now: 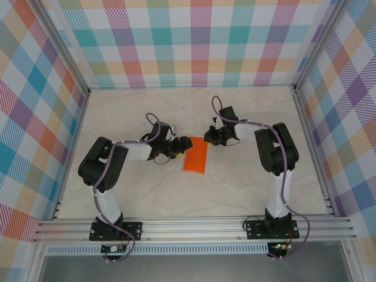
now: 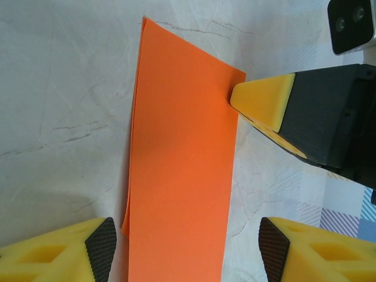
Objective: Fold a paper plane with a square sheet of paper (fold left side to right side)
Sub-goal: Third fold the triangle at the center of the table.
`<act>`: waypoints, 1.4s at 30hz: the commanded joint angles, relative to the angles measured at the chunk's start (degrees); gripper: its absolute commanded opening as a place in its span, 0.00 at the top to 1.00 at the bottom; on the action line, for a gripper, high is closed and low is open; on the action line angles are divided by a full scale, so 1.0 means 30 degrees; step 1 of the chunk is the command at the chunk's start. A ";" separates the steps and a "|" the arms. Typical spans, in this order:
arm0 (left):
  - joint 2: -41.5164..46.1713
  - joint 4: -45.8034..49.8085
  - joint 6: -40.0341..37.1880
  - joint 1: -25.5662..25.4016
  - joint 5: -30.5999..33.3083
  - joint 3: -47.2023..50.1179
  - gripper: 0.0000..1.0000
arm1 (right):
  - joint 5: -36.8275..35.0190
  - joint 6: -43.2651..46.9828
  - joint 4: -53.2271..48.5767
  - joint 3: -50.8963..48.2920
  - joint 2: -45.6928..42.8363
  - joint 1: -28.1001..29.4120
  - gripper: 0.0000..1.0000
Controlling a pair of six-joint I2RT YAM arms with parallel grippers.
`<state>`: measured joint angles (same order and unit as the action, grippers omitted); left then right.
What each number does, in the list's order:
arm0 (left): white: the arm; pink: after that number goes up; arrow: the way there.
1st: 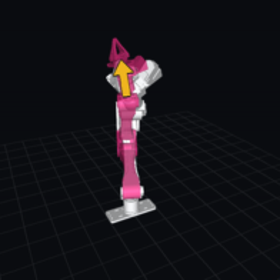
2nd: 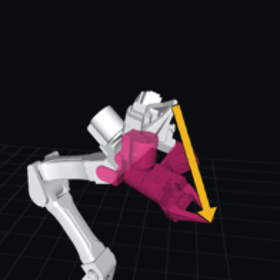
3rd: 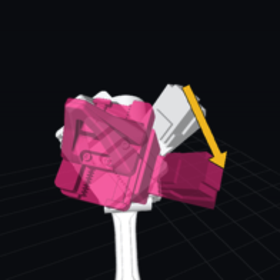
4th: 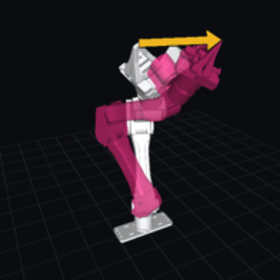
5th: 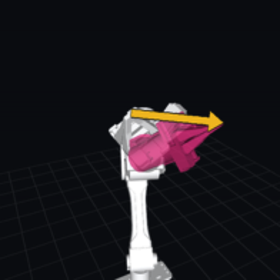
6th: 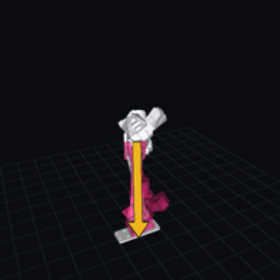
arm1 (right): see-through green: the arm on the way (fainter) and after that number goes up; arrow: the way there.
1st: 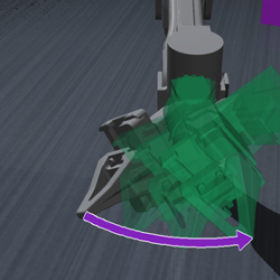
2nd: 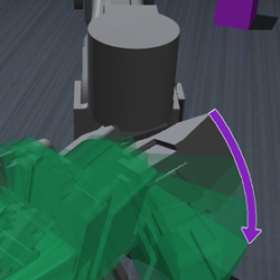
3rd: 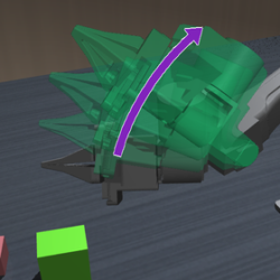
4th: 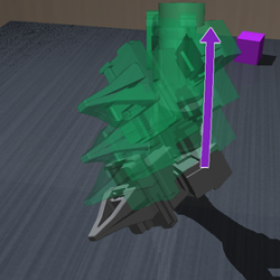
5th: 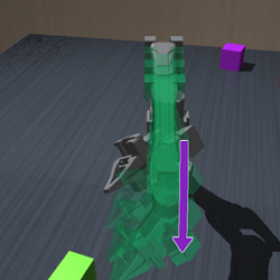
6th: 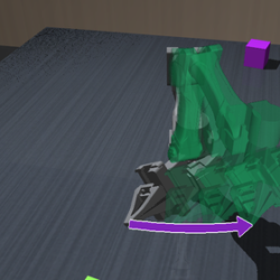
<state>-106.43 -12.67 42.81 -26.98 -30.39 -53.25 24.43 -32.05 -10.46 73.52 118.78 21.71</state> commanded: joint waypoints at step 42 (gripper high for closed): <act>0.0438 0.5292 -0.0910 -0.1743 0.1426 -0.1090 0.88 | -0.2440 0.5205 -0.1636 -0.1535 -0.4811 -0.0090 0.42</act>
<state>-106.41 1.87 40.69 -31.42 -26.68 -56.07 17.06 -19.57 -15.51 71.11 106.10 21.58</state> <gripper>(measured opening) 0.111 0.573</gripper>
